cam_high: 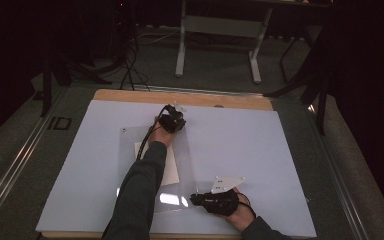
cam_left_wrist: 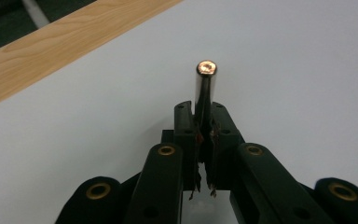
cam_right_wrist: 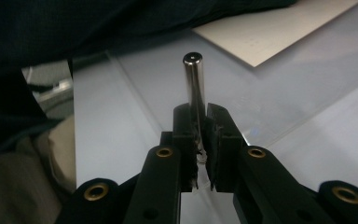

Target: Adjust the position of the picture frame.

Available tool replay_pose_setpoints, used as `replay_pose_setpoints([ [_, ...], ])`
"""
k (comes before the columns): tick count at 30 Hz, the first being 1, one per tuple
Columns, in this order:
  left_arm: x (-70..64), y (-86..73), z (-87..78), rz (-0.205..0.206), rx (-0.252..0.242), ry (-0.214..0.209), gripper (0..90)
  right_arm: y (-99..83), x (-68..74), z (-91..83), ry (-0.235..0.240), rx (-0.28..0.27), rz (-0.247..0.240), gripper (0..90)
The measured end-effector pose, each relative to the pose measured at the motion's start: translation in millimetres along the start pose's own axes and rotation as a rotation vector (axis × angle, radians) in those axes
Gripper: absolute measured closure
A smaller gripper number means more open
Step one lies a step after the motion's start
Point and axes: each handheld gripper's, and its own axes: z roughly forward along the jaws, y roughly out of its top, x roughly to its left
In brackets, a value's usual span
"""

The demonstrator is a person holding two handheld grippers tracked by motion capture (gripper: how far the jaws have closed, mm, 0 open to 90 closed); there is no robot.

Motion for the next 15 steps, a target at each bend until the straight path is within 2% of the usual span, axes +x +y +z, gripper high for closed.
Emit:
replay_pose_setpoints([
  [3, 10.7, -0.6, -8.8, -0.023, 0.004, 0.013, 84.7, 1.4, -4.0, -8.9, -0.021, -0.027, 0.025, 83.2],
  [4, 15.5, -1.1, -12.5, -0.033, 0.009, 0.016, 84.6, 2.1, -6.1, -12.2, -0.037, -0.026, 0.02, 83.0],
  [7, 28.4, -4.2, -23.3, -0.054, 0.018, 0.028, 84.6, 2.4, -15.3, -21.6, -0.072, -0.049, 0.048, 82.4],
  [11, 41.6, -11.5, -37.6, -0.076, 0.014, 0.031, 84.6, 5.1, -26.9, -35.1, -0.121, -0.079, 0.072, 82.2],
  [15, 54.0, -18.9, -52.6, -0.101, 0.007, 0.009, 85.0, 8.0, -39.7, -47.7, -0.176, -0.112, 0.102, 81.6],
])
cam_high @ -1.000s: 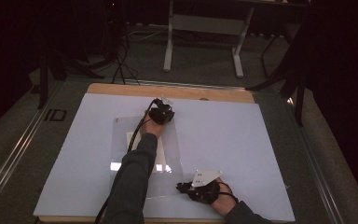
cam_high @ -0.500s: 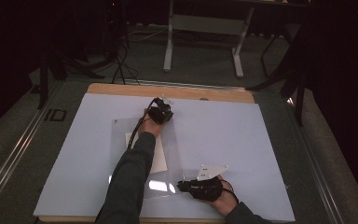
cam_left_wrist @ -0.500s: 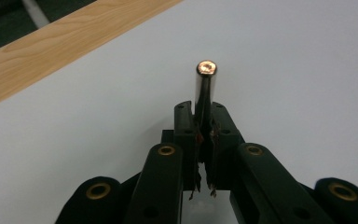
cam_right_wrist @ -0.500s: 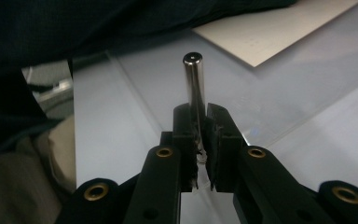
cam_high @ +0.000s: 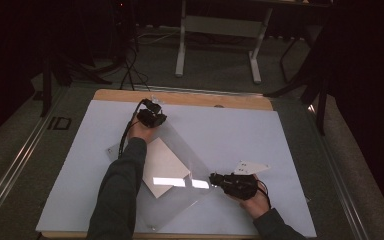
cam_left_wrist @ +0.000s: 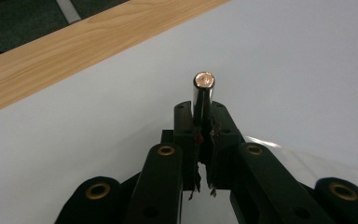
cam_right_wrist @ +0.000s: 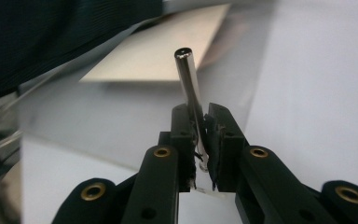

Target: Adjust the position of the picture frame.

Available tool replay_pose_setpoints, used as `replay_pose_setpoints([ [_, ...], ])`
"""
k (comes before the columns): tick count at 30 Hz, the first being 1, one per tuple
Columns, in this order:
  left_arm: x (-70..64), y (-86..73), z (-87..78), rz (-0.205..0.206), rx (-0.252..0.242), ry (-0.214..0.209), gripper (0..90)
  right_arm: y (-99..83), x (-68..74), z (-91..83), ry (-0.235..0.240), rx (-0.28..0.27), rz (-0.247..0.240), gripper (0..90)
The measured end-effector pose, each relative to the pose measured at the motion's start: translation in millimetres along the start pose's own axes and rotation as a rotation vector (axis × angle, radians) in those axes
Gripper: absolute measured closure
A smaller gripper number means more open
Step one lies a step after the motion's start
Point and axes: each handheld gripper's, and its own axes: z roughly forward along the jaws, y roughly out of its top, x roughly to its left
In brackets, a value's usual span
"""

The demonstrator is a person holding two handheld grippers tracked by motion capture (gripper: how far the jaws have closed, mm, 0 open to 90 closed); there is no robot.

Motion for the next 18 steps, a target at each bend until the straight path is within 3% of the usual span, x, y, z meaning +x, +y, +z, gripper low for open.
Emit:
replay_pose_setpoints([
  [12, 27.1, -31.5, -42.0, -0.033, 0.022, -0.08, 85.6, 19.7, -46.3, -8.8, -0.104, -0.057, 0.086, 79.6],
  [15, 29.4, -40.5, -49.1, -0.029, 0.025, -0.079, 85.6, 30.4, -64.1, -3.3, -0.145, -0.057, 0.09, 79.2],
  [18, 33.3, -47.6, -53.4, -0.03, 0.035, -0.075, 85.6, 35.2, -72.7, 2.0, -0.148, -0.051, 0.098, 79.3],
])
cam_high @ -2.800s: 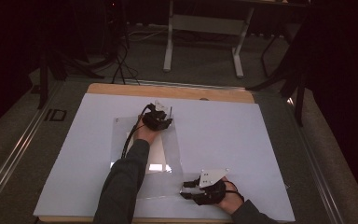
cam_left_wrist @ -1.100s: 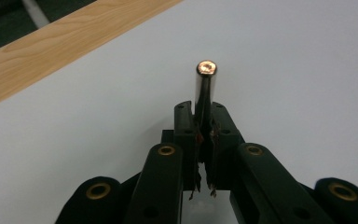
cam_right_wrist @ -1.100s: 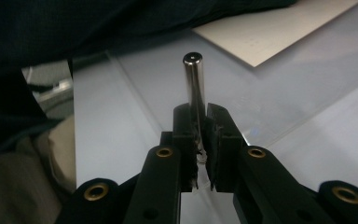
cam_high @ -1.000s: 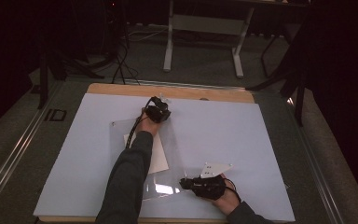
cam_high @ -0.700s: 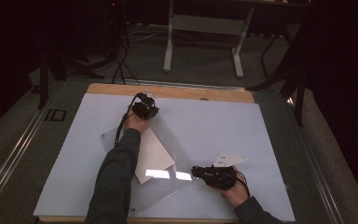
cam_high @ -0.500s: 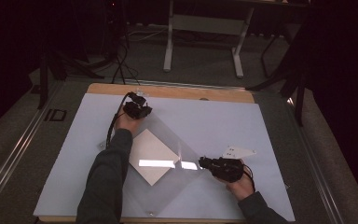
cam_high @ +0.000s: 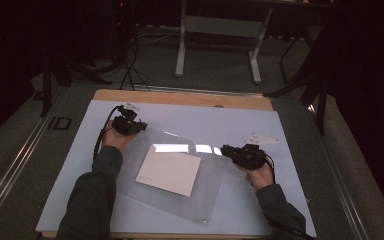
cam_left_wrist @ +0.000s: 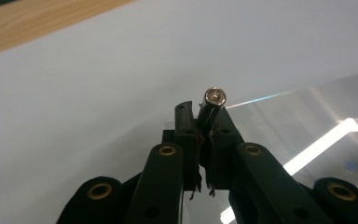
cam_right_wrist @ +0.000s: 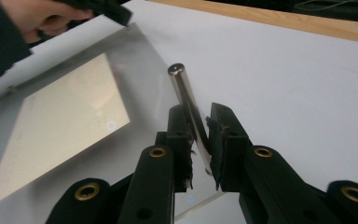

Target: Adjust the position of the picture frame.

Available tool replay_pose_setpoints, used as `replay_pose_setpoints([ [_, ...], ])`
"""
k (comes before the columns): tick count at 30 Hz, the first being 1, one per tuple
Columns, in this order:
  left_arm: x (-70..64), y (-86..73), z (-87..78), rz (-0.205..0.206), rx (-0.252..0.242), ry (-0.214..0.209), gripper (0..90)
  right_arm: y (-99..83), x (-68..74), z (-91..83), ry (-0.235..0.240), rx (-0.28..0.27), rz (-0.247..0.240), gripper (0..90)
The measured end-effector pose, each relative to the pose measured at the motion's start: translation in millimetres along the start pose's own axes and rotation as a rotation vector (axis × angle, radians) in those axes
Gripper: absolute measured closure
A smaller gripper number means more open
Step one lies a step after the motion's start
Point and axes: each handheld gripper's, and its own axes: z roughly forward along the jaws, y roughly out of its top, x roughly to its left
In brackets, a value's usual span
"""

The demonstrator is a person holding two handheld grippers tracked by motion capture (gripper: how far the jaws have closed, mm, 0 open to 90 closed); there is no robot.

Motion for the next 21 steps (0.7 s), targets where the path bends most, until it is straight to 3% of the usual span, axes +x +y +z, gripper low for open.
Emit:
replay_pose_setpoints([
  [4, 3.2, -6.7, -5.0, -0.009, 0.009, 0.004, 85.6, 9.2, -12.7, 13.2, -0.007, 0.011, 0.023, 79.1],
  [9, 0.7, -6.8, -13.1, 0.019, 0.005, 0.008, 85.6, 17.3, -25.7, 23.3, -0.022, 0.021, 0.049, 79.2],
  [11, -3.5, -6.6, -15.9, 0.035, 0.002, 0.005, 85.6, 23.4, -39.6, 30.4, -0.044, 0.035, 0.074, 79.4],
  [18, -12.4, -12.9, -7.1, 0.035, 0.006, -0.01, 85.2, 25.3, -62.9, 47.0, -0.102, 0.088, 0.121, 80.0],
  [21, -16.0, -15.5, 0.9, 0.04, 0.027, 0.013, 85.0, 23.3, -68.9, 55.7, -0.136, 0.12, 0.122, 80.4],
])
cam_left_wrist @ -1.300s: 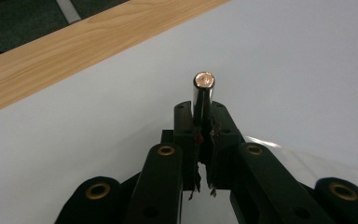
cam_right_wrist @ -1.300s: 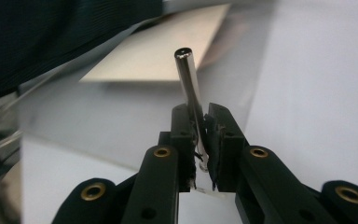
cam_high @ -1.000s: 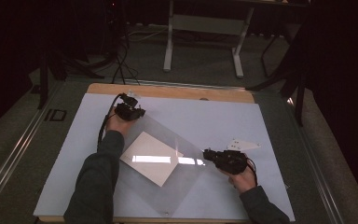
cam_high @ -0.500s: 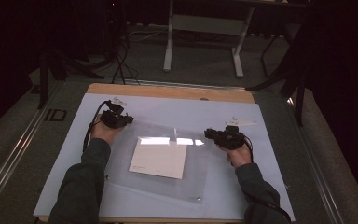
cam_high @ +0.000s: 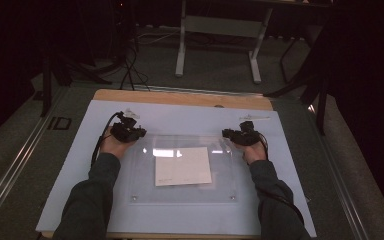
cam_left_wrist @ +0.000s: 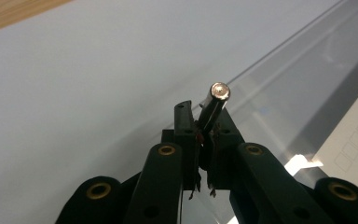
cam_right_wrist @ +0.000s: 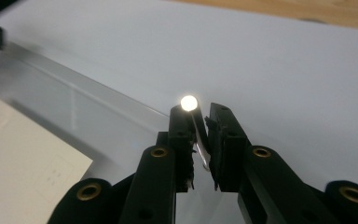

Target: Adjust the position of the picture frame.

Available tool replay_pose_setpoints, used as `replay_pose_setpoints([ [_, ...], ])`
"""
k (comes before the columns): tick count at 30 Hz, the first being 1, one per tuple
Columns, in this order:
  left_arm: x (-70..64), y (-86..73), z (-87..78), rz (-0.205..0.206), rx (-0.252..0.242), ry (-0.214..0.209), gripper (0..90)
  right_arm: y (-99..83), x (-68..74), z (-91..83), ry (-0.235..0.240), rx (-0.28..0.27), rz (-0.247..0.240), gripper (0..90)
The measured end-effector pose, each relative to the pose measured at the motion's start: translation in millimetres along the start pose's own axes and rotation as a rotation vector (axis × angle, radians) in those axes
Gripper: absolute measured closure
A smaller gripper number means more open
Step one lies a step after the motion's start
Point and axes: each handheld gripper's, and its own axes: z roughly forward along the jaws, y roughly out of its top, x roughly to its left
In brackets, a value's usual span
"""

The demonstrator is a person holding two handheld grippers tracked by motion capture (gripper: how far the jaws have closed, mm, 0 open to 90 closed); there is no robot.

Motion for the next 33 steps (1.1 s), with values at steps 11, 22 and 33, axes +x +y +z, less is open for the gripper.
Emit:
replay_pose_setpoints([
  [11, 5.0, -5.9, 17.2, -0.083, -0.027, 0.018, 85.2, -3.4, -2.5, 13.2, -0.04, 0.028, 0.016, 81.4],
  [22, 4.7, -7.1, 20.4, -0.099, -0.057, 0.031, 84.9, -6.0, -3.6, 15.1, -0.048, 0.008, 0.029, 81.4],
  [33, 4.2, -9.1, 21.9, -0.108, -0.074, 0.038, 84.9, -8.0, -2.7, 14.9, -0.059, -0.005, 0.032, 81.3],
])
